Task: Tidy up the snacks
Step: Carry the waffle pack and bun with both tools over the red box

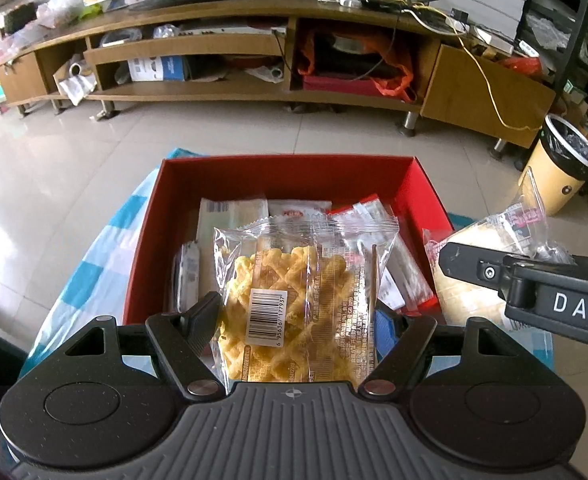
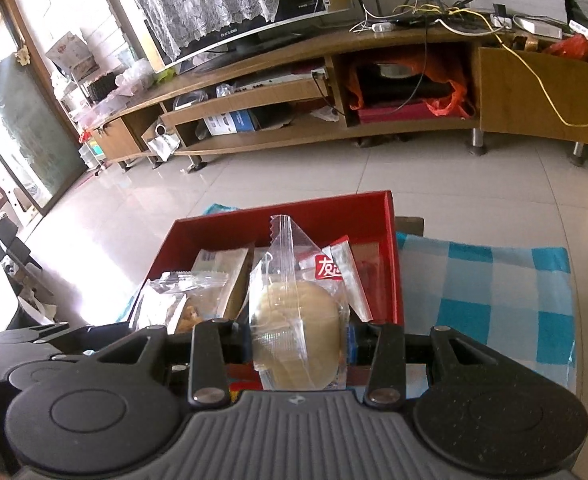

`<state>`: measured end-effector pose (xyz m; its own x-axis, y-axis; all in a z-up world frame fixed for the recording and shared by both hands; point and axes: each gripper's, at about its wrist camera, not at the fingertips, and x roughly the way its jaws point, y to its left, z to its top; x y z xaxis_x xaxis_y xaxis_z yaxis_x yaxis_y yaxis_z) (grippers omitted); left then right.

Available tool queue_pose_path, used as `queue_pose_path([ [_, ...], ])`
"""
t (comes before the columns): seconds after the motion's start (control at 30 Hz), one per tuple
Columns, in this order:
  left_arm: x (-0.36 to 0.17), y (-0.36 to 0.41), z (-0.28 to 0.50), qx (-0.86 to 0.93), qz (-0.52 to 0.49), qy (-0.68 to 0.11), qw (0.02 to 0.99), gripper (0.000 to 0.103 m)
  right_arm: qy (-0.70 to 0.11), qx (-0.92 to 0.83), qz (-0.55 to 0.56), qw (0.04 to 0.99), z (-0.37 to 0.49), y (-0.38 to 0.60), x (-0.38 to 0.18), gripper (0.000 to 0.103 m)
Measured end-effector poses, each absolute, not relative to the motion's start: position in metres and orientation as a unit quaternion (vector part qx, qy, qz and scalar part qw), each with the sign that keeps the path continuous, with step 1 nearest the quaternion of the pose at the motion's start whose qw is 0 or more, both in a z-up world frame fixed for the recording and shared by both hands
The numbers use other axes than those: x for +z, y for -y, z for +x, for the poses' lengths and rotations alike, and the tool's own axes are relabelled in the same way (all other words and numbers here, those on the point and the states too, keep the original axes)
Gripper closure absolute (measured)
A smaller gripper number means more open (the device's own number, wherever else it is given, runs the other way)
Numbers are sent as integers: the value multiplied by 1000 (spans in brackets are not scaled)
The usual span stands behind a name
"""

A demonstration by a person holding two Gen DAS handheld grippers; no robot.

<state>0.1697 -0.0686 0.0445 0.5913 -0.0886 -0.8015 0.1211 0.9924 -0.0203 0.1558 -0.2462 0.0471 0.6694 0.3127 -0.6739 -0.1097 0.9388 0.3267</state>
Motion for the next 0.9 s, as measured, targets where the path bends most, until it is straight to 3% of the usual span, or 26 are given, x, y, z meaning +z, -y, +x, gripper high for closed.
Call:
queue_pose_path([
  [0.9, 26, 69, 235, -10, 32, -450, 892, 23, -406, 89, 126, 901, 234, 251, 21, 62],
])
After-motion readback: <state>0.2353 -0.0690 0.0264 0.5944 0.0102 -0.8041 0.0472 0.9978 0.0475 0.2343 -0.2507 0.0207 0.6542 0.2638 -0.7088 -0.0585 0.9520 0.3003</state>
